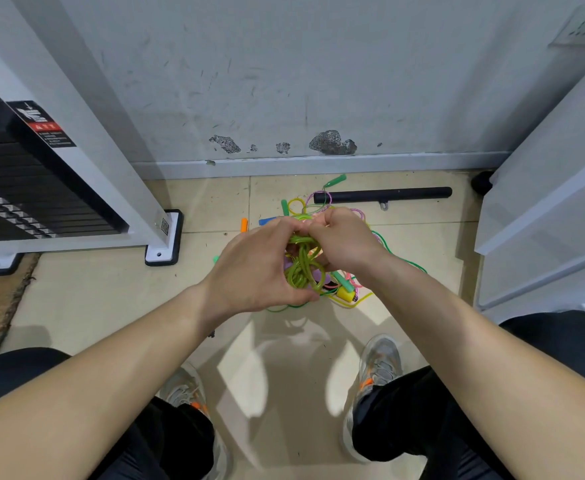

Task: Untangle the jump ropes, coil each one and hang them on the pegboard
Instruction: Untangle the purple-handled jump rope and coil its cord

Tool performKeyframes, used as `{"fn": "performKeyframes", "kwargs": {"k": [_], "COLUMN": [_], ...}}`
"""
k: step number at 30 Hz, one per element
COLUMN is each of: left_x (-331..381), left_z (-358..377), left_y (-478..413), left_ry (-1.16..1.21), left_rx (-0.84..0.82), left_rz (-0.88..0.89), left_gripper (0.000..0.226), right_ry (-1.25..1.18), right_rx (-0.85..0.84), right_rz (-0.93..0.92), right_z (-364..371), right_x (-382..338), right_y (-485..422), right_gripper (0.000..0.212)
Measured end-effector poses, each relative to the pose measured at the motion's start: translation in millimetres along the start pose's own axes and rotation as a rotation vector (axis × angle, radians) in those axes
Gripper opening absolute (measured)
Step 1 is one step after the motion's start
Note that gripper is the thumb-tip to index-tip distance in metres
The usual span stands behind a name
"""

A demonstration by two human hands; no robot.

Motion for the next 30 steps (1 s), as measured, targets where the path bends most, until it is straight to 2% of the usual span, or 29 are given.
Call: {"fn": "performKeyframes", "kwargs": {"k": [3, 6, 8, 12, 17, 19, 23, 30], "left_x": [-1, -7, -10, -11, -12, -13, -9, -12], "left_z": [2, 0, 0, 3, 1, 4, 9, 10], "left_y": [1, -1, -3, -2, -2, 0, 2, 4], "left_ry": [-0.036, -0.061, -0.083, -0.172, -0.137, -0.065, 0.212, 0.354], "left_rx": [0.053, 0.157, 0.152, 0.151, 0.152, 0.172, 0.090, 0.050], "left_rz": [0.042, 0.146, 0.227, 0.302, 0.309, 0.284, 0.091, 0.027], "left_gripper": [0.064, 0.041, 0.035, 0.037, 0.039, 0.035, 0.028, 0.034], "right_ry": [-0.030, -0.112, -0.123, -0.153, -0.124, -0.088, 0.020, -0.190], "right_rx": [0.011, -0.033, -0.040, -0.034, -0.106, -0.095, 0.017, 0.091], "right_rz": [0.040, 0.088, 0.099, 0.118, 0.102, 0.069, -0.007, 0.050], "right_z": [-4, -6, -6, -10, -14, -14, -17, -18], "right_x": [-2, -3, -2, 2, 4, 5, 5, 8], "right_y": [2, 4, 4, -1, -4, -6, -11, -12], "right_gripper": [0.034, 0.028, 0.025, 0.021, 0.021, 0.023, 0.028, 0.028]}}
Point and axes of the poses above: each hand's wrist, its own y-axis away from the middle knuckle, its own z-axis out of the palm, x = y × z, the point moved 1 cm from there along -y, towards the middle knuckle, and after that the axes turned 3 degrees about x, right-handed, at the moved point
